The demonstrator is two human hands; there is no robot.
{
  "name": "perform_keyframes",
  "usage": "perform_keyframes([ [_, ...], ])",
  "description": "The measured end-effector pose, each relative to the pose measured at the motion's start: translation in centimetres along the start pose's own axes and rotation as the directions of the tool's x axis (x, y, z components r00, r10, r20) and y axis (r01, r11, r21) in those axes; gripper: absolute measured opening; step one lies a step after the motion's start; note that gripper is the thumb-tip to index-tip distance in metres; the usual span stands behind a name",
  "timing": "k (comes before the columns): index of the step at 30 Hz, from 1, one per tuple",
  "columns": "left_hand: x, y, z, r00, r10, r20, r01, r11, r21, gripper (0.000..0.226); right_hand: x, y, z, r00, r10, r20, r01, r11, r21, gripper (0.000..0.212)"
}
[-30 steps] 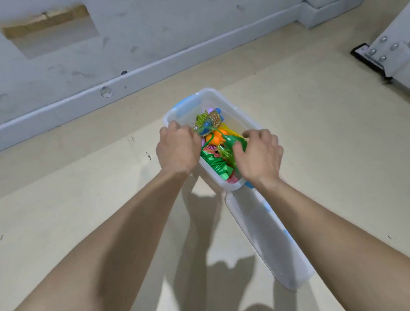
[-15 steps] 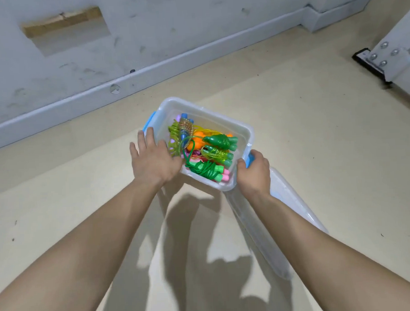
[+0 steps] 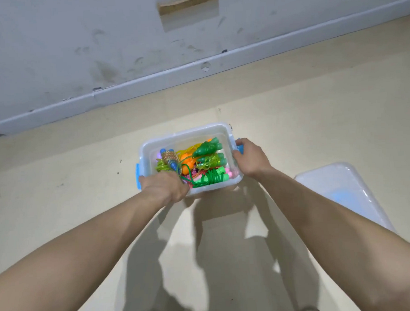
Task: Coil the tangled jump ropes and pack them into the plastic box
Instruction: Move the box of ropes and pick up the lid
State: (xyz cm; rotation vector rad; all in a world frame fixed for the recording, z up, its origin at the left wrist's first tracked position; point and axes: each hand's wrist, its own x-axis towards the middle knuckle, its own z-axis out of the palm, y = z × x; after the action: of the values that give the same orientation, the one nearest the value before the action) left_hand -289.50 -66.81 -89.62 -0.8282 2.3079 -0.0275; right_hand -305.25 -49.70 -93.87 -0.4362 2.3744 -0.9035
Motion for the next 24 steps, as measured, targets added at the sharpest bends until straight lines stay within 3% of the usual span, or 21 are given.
perform_keyframes([
  [3, -1.3, -0.6, 0.4, 1.000, 0.016, 0.011, -0.016, 1.000, -0.003, 0.039, -0.7, -1.3, 2.1, 0.997, -0.067, 0.032, 0.065, 0.997, 0.051, 0.051],
  [7, -3.2, 1.3, -1.3, 0.944, 0.178, -0.277, -0.188, 0.982, -0.008, 0.030, -2.7, 1.4, 1.7, 0.995, -0.050, -0.087, 0.060, 0.992, 0.112, 0.040],
  [9, -3.8, 4.5, -2.2, 0.889, 0.285, -0.358, -0.330, 0.941, -0.071, 0.026, -4.2, 4.4, -0.2, 0.995, 0.039, -0.094, -0.024, 0.987, 0.160, 0.037],
  [12, -4.2, 11.7, -2.3, 0.837, 0.447, -0.316, -0.511, 0.844, -0.162, 0.028, -7.1, 10.0, -3.7, 0.974, 0.205, -0.098, -0.187, 0.967, 0.171, 0.026],
  [15, -3.2, 19.8, -0.2, 0.770, 0.593, -0.236, -0.638, 0.723, -0.266, 0.010, -10.6, 16.2, -6.5, 0.929, 0.324, -0.179, -0.310, 0.945, 0.099, 0.017],
  [16, -2.4, 22.3, 0.9, 0.748, 0.618, -0.243, -0.663, 0.705, -0.251, 0.024, -11.8, 18.6, -7.2, 0.898, 0.384, -0.215, -0.378, 0.923, 0.070, 0.018],
  [19, -0.7, 28.6, 3.3, 0.713, 0.647, -0.272, -0.698, 0.692, -0.184, 0.063, -15.2, 25.0, -8.8, 0.721, 0.604, -0.341, -0.628, 0.777, 0.046, 0.031],
  [20, -0.2, 30.4, 3.9, 0.724, 0.637, -0.264, -0.687, 0.699, -0.200, 0.070, -15.9, 26.9, -9.1, 0.598, 0.707, -0.378, -0.734, 0.672, 0.096, 0.036],
  [22, 0.5, 33.4, 5.0, 0.762, 0.605, -0.232, -0.648, 0.719, -0.253, 0.068, -16.7, 29.4, -9.5, 0.210, 0.914, -0.348, -0.901, 0.319, 0.294, 0.045],
  [23, 0.7, 34.4, 5.5, 0.777, 0.584, -0.233, -0.629, 0.731, -0.264, 0.063, -16.8, 30.1, -9.5, 0.066, 0.957, -0.283, -0.911, 0.174, 0.374, 0.048],
  [24, 0.8, 35.1, 5.8, 0.797, 0.559, -0.228, -0.603, 0.748, -0.276, 0.059, -16.9, 30.5, -9.2, 0.028, 0.972, -0.232, -0.901, 0.125, 0.416, 0.047],
])
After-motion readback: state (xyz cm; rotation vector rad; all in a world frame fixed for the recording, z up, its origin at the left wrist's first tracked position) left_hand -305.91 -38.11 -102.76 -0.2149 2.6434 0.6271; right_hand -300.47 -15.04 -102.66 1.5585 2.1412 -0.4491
